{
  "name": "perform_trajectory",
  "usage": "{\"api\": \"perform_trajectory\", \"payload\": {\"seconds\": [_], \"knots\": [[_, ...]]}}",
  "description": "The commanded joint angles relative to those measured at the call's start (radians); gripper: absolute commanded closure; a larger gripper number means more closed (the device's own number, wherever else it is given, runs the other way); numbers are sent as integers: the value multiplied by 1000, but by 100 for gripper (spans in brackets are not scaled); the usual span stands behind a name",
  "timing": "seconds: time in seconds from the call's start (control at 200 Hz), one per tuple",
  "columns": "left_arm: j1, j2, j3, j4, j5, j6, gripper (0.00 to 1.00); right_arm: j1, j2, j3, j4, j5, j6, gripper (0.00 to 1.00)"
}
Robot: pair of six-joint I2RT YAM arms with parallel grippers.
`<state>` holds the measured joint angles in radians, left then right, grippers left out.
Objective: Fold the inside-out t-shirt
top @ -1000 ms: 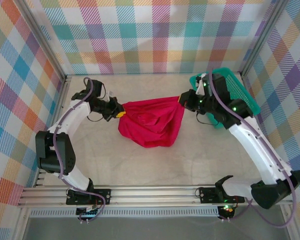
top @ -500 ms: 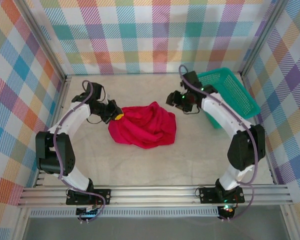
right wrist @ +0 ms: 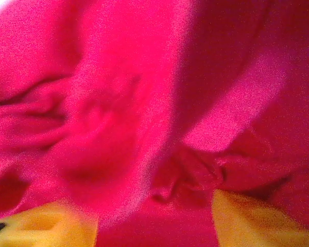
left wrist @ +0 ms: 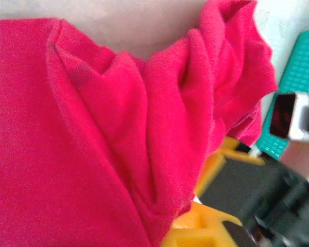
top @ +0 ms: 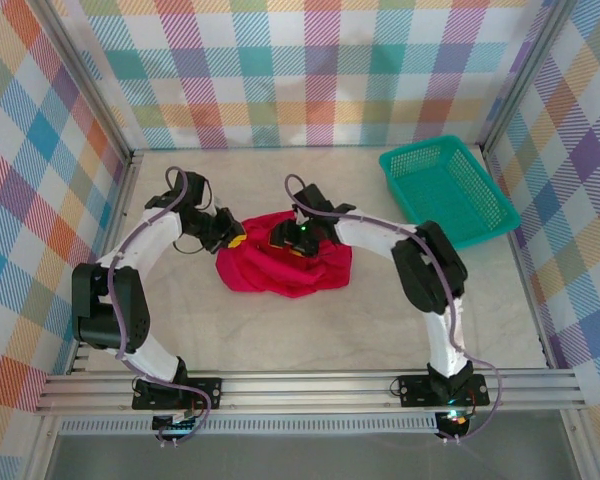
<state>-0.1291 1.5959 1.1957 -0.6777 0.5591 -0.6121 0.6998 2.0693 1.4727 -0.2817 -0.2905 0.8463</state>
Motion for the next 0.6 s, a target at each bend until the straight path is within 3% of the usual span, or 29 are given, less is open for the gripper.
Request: {"api": "perform_trajectory", "payload": {"seconds": [0.0,0.045,0.115,0.315,0.595], "knots": [[8,-72,-24,-45,-66,28,70,4,31,3,129,-77,98,61],[14,-89,-28,-67,-94,40,63,1,14,15,114,-80,99,81],[17,-117,-40,-90,-128,48,56,0,-45,54,37,-55,58,100],[20,-156,-97,-84,-179,52,52,-16,-284,124,-190,35,-53,100],[18,-100,-129,-52,-178,56,55,-62,-516,120,-294,76,-95,100]]}}
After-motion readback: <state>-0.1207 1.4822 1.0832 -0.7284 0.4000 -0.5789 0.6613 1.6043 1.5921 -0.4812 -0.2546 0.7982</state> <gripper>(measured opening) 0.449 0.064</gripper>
